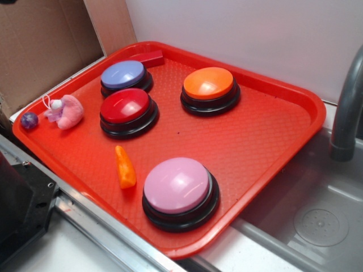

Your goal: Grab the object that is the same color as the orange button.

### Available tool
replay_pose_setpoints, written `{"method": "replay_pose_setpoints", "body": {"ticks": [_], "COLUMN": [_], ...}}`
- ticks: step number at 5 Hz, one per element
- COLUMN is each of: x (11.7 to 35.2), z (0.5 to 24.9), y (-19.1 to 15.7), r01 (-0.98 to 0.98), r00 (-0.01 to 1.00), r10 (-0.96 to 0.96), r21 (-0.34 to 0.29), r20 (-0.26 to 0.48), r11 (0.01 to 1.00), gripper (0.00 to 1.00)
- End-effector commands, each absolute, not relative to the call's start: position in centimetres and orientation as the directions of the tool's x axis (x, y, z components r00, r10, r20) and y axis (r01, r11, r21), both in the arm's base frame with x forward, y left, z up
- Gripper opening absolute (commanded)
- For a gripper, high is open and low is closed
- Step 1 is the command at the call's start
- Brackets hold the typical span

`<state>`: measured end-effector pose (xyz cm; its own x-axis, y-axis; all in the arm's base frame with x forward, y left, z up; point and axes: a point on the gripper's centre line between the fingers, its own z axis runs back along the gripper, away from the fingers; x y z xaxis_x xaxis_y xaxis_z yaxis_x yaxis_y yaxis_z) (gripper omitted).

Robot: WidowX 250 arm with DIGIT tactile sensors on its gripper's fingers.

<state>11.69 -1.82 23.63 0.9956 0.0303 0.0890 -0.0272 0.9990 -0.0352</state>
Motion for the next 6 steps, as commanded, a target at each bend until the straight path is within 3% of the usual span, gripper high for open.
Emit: {"method": "replay_pose_setpoints", "body": {"ticks": [1,2,3,4,5,6], "x": [11.7,11.8,12.0,12.5,14.3,15.1], "z": [23.6,23.0,21.7,19.7,14.8,11.2], "y": [-1.8,-2.2,-2.7,-2.8,-3.8,-4.3], "r01": [-0.027,-0.104,-0.172,-0.365,-0.557,-0.603], "r00": [0.996,0.987,0.975,0.911,0.773,0.727], "r10": [0.03,0.107,0.181,0.386,0.595,0.64], "r21": [-0.035,-0.03,-0.073,-0.153,-0.214,-0.215], "r20": [0.089,0.123,0.131,0.144,0.222,0.249], "r11": [0.999,0.994,0.982,0.918,0.803,0.768], "gripper": [1.0,1.0,1.0,1.0,1.0,1.0]}}
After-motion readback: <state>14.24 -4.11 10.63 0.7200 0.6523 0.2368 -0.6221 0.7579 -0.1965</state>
